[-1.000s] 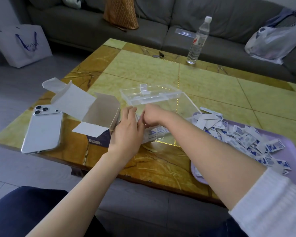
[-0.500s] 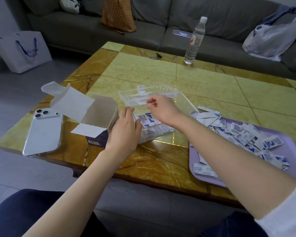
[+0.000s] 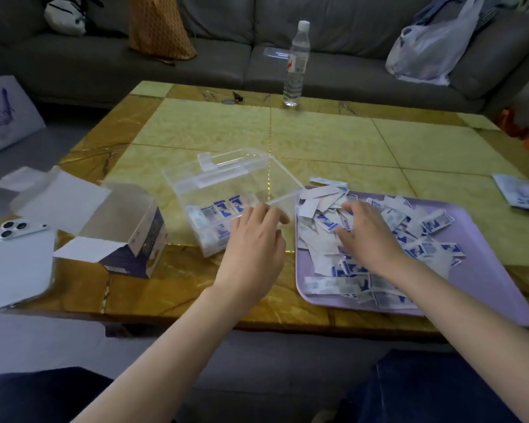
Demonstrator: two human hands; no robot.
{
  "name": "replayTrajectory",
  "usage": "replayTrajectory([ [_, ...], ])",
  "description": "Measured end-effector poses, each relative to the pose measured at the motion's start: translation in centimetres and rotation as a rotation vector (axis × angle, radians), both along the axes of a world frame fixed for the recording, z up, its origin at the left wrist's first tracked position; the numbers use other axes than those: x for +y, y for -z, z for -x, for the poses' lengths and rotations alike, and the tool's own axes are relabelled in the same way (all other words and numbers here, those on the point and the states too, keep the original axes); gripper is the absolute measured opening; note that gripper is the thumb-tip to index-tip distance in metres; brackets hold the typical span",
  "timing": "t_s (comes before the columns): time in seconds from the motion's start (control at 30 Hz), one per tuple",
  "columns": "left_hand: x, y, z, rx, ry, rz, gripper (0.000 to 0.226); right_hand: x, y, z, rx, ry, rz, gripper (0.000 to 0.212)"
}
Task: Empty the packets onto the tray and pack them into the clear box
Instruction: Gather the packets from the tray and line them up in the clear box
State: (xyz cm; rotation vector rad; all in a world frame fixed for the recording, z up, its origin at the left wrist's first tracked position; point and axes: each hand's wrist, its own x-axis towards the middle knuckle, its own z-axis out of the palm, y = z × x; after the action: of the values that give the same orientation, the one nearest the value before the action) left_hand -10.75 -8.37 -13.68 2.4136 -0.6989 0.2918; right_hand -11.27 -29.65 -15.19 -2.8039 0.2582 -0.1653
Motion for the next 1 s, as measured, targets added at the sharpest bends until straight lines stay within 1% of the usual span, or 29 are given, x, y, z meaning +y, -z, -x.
replayTrajectory([
  [0.03, -1.0, 0.6, 0.4, 0.018, 0.058, -0.035, 0.021, -1.4, 0.4, 0.4, 0.076, 0.072, 0.009, 0.058],
  [0.1, -2.2, 2.0, 0.8, 0.072, 0.130, -0.120, 0.023, -3.6, 1.2, 0.9, 0.163, 0.162, 0.057, 0.078],
  [0.13, -2.8, 2.6, 0.9, 0.095, 0.157, -0.161, 0.025, -4.6, 1.5, 1.2, 0.198, 0.186, 0.083, 0.084],
  [0.2, -3.7, 3.5, 1.0, 0.134, 0.180, -0.220, 0.030, -5.9, 2.0, 1.7, 0.266, 0.207, 0.061, 0.085],
  [0.3, -4.5, 4.5, 1.0, 0.154, 0.188, -0.287, 0.032, -6.8, 2.4, 2.2, 0.316, 0.228, 0.007, 0.079],
  [0.4, -5.0, 5.4, 1.1, 0.179, 0.178, -0.347, 0.027, -7.3, 2.2, 2.1, 0.256, 0.232, 0.070, 0.061],
  [0.5, -5.0, 5.7, 1.1, 0.186, 0.170, -0.342, 0.025, -7.5, 1.8, 1.7, 0.233, 0.200, 0.140, 0.039],
  [0.67, -5.0, 5.5, 1.0, 0.189, 0.176, -0.347, 0.025, -6.9, 1.6, 1.8, 0.134, 0.171, 0.128, 0.016],
  [0.7, -5.0, 5.5, 1.0, 0.191, 0.176, -0.354, 0.025, -6.8, 1.6, 1.9, 0.122, 0.162, 0.141, 0.016],
  [0.8, -5.1, 5.3, 1.0, 0.197, 0.174, -0.377, 0.026, -6.2, 1.6, 2.4, 0.097, 0.122, 0.173, 0.038],
  [0.83, -5.1, 5.2, 1.0, 0.205, 0.174, -0.383, 0.026, -5.9, 1.6, 2.5, 0.091, 0.110, 0.158, 0.041],
  [0.9, -5.2, 4.9, 0.8, 0.232, 0.170, -0.385, 0.026, -5.2, 1.5, 2.6, 0.056, 0.098, 0.104, 0.040],
  [1.0, -5.6, 4.2, 0.5, 0.271, 0.132, -0.358, 0.030, -3.8, 0.5, 3.0, -0.064, 0.065, 0.041, 0.030],
])
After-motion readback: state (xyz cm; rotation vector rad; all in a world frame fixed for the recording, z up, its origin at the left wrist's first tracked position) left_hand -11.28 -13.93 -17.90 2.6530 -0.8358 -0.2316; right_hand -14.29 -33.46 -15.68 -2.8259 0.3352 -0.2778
